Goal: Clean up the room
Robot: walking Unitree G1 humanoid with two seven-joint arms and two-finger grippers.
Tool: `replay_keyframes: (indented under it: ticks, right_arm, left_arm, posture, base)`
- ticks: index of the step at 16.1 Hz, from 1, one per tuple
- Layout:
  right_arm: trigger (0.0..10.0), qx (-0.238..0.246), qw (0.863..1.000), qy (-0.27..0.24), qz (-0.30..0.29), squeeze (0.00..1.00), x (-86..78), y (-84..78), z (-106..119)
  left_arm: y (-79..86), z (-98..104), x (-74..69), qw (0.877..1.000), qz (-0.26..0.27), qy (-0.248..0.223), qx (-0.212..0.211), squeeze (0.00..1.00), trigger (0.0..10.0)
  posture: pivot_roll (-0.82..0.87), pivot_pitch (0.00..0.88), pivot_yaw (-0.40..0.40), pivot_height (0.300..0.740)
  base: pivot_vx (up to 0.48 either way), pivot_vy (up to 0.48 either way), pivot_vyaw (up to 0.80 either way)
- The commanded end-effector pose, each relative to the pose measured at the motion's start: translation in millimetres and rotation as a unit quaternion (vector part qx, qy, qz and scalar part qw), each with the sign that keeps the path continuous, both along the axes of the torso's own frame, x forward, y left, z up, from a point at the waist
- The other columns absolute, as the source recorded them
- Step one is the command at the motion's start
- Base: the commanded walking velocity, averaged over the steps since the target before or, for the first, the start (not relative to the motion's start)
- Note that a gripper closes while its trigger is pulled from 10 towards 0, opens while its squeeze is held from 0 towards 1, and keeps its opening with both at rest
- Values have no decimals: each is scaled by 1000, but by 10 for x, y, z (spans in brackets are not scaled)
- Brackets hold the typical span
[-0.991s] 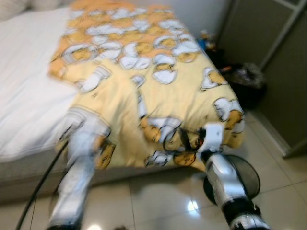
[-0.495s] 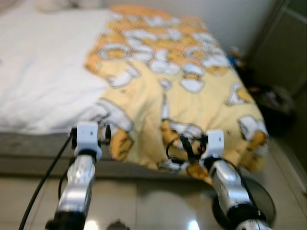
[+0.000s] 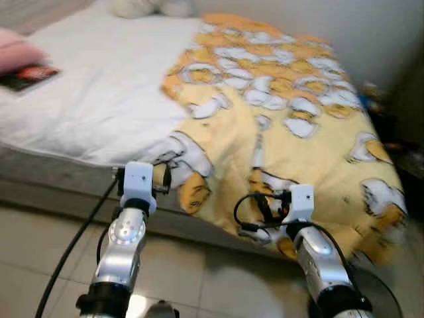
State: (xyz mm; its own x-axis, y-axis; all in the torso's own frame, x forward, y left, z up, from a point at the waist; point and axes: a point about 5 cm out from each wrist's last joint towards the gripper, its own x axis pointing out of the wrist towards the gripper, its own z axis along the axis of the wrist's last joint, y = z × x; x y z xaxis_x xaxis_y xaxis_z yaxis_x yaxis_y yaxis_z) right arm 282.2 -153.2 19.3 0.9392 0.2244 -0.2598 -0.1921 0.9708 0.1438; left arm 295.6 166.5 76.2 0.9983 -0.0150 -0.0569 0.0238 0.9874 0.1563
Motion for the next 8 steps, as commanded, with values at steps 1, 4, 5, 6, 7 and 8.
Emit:
replay_keyframes:
  ticks: [1, 4, 5, 6, 7, 8]
  right_arm:
    - [10000, -2, 1000, -10, -12, 0, 47, -49, 58]
    - [10000, -3, 1000, -17, -20, 0, 90, -46, 94]
    - [10000, -4, 1000, -19, -22, 0, 97, -48, 101]
    - [10000, -6, 999, -20, -24, 0, 101, -50, 105]
    - [10000, -7, 999, -20, -25, 0, 97, -52, 101]
    - [10000, -6, 1000, -18, -23, 0, 81, -41, 86]
  left_arm:
    - [-49, 53, 65, 1000, -18, -7, 5, 0, 10000]
    - [-75, 69, 125, 999, -48, -6, 9, 0, 10000]
    - [-71, 73, 135, 999, -49, -7, 7, 0, 10000]
    - [-40, 62, 144, 999, -43, -1, -16, 0, 10000]
    - [-17, 53, 139, 999, -37, 1, -29, 0, 10000]
    - [-9, 36, 127, 999, -36, 2, -26, 0, 10000]
  posture:
    - [160, 0, -81, 740]
    - [159, 0, -79, 740]
    - [157, 0, -78, 740]
    - [157, 0, -78, 740]
    - [153, 0, -75, 740]
    - [152, 0, -75, 740]
  base:
    - [480, 0, 0]
    - [480, 0, 0]
    - [480, 0, 0]
    - [480, 0, 0]
    - [480, 0, 0]
    - [480, 0, 0]
